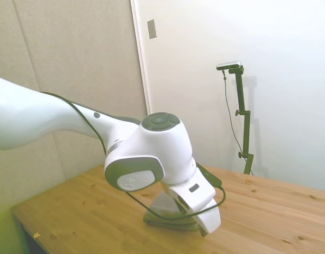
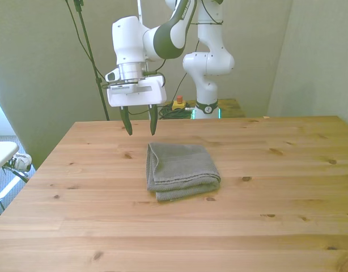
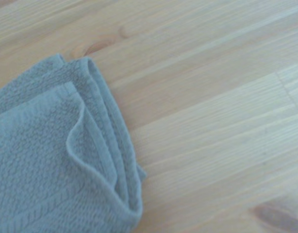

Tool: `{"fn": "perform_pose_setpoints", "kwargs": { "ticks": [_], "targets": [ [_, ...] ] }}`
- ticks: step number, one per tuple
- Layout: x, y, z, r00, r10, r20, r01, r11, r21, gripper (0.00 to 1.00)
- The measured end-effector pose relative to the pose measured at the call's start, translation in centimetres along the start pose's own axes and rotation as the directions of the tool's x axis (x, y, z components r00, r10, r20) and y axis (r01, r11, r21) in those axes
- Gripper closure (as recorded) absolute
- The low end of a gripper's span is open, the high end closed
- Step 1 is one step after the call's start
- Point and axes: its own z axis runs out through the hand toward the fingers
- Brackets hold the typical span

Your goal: Unfold the towel

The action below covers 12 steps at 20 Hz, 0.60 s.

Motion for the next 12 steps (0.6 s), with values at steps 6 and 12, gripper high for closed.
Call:
{"fn": "perform_pose_setpoints", "kwargs": {
  "ticks": [6, 12],
  "targets": [
    [0.4, -0.9, 1.6, 0.992, -0.072, 0.099, 0.063, 0.994, 0.095, 0.0],
    [-0.2, -0.2, 2.2, 0.976, -0.098, 0.196, 0.075, 0.989, 0.124, 0.0]
  ]
}}
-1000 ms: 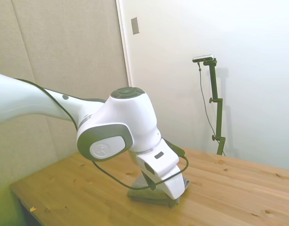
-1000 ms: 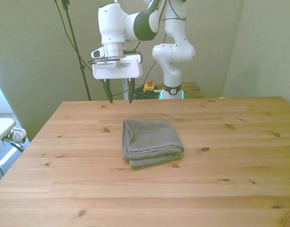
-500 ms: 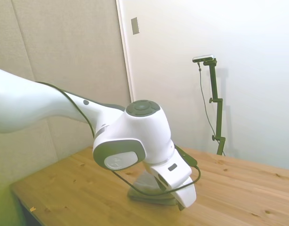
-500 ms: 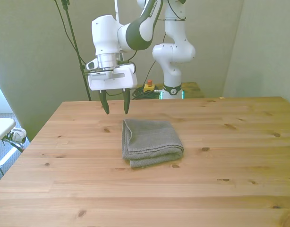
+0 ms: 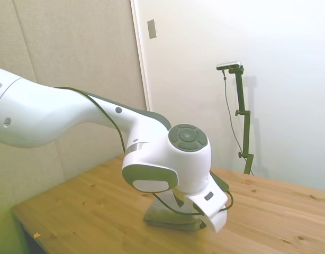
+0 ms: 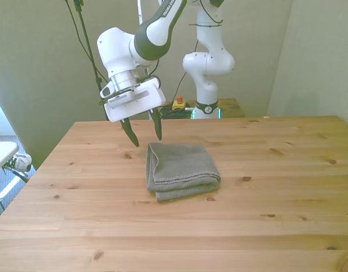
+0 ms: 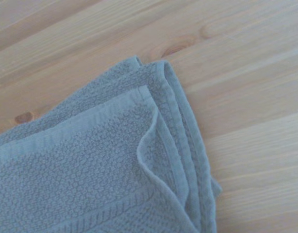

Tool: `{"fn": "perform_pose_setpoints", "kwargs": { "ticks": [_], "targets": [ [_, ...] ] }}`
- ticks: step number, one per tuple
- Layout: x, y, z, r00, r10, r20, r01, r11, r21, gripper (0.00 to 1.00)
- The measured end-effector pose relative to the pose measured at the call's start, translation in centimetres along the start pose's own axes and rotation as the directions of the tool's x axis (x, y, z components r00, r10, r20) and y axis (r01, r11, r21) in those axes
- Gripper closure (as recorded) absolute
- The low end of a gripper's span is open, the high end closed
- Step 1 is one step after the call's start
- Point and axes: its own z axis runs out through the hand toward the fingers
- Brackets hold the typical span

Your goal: Unfold the towel

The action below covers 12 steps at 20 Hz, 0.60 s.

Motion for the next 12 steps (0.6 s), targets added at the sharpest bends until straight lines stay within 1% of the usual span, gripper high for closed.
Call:
{"fn": "perform_pose_setpoints", "kwargs": {
  "ticks": [2, 3, 8, 12],
  "targets": [
    [0.2, 0.5, 0.4, 1.0, 0.008, 0.005, -0.008, 1.0, -0.005, 0.0],
    [0.3, 0.6, 0.7, 1.0, 0.013, 0.004, -0.013, 1.0, -0.006, 1.0],
    [0.7, 0.9, 1.5, 1.0, 0.006, -0.009, -0.006, 1.0, 0.008, 1.0],
    [0.4, 0.2, 1.7, 1.0, -0.013, -0.006, 0.013, 1.0, 0.018, 1.0]
  ]
}}
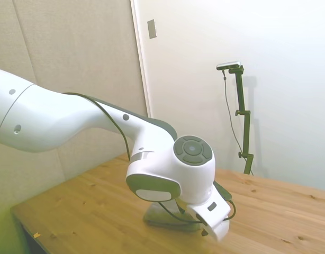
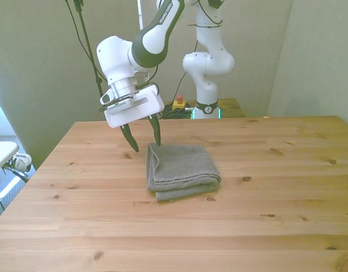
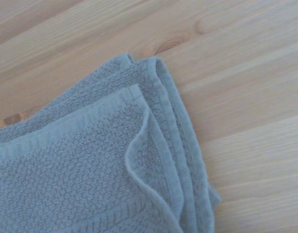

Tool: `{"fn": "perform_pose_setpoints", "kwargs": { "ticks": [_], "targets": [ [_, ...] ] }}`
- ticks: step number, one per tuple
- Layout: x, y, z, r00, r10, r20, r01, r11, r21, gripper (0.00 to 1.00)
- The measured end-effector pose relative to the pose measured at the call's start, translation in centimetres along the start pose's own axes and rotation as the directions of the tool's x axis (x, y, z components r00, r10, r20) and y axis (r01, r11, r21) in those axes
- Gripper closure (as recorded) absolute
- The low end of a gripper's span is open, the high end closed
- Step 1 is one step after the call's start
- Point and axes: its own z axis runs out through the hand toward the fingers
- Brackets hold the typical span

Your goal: Unfold the towel

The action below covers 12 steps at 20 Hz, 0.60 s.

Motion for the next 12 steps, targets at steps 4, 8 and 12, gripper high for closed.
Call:
{"fn": "perform_pose_setpoints", "kwargs": {
  "ticks": [4, 8, 12],
  "targets": [
    [-0.4, -0.9, 0.5, 1.0, -0.017, 0.007, 0.017, 1.0, 0.002, 1.0],
    [-0.7, -1.2, 0.8, 0.999, -0.03, 0.013, 0.03, 1.0, 0.001, 1.0],
    [-1.2, -1.9, 1.5, 0.998, -0.048, 0.027, 0.048, 0.999, -0.001, 1.0]
  ]
}}
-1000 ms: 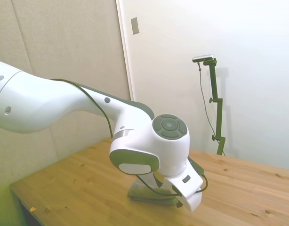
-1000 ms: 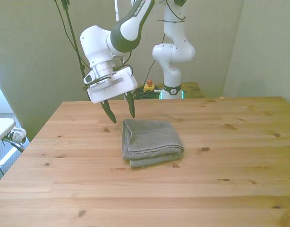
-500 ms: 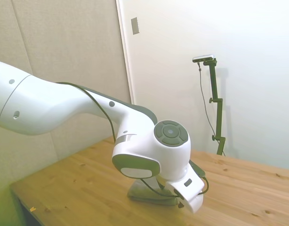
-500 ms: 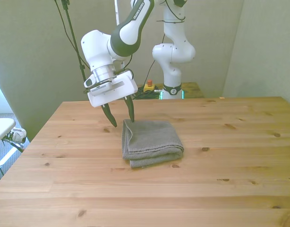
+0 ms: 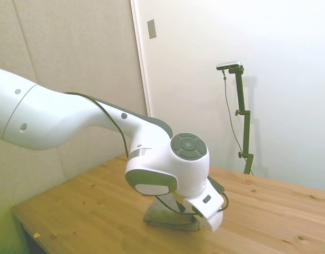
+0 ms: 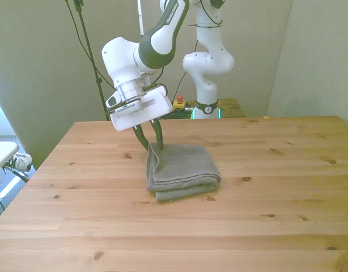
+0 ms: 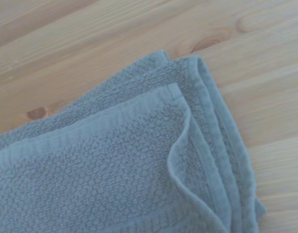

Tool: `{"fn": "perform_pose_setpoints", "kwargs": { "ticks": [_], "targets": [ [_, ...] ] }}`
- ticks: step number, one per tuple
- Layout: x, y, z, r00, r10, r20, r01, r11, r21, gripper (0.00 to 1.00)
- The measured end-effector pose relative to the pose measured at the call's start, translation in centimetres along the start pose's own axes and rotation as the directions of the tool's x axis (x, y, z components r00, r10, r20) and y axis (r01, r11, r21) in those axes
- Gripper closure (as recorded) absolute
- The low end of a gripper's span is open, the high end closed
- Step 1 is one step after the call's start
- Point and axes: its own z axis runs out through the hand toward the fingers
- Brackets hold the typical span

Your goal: Unfold the towel

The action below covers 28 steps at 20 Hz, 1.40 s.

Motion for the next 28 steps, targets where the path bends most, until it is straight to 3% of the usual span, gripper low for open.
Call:
{"fn": "perform_pose_setpoints", "kwargs": {
  "ticks": [9, 19, 28],
  "targets": [
    [0.6, -1.8, 2.0, 0.999, -0.032, 0.009, 0.033, 0.999, -0.016, 1.0],
    [-0.3, -6.3, -0.6, 0.994, -0.095, 0.044, 0.094, 0.995, 0.041, 1.0],
    [-6.9, -13.8, -0.4, 0.938, -0.297, 0.176, 0.287, 0.955, 0.078, 1.0]
  ]
}}
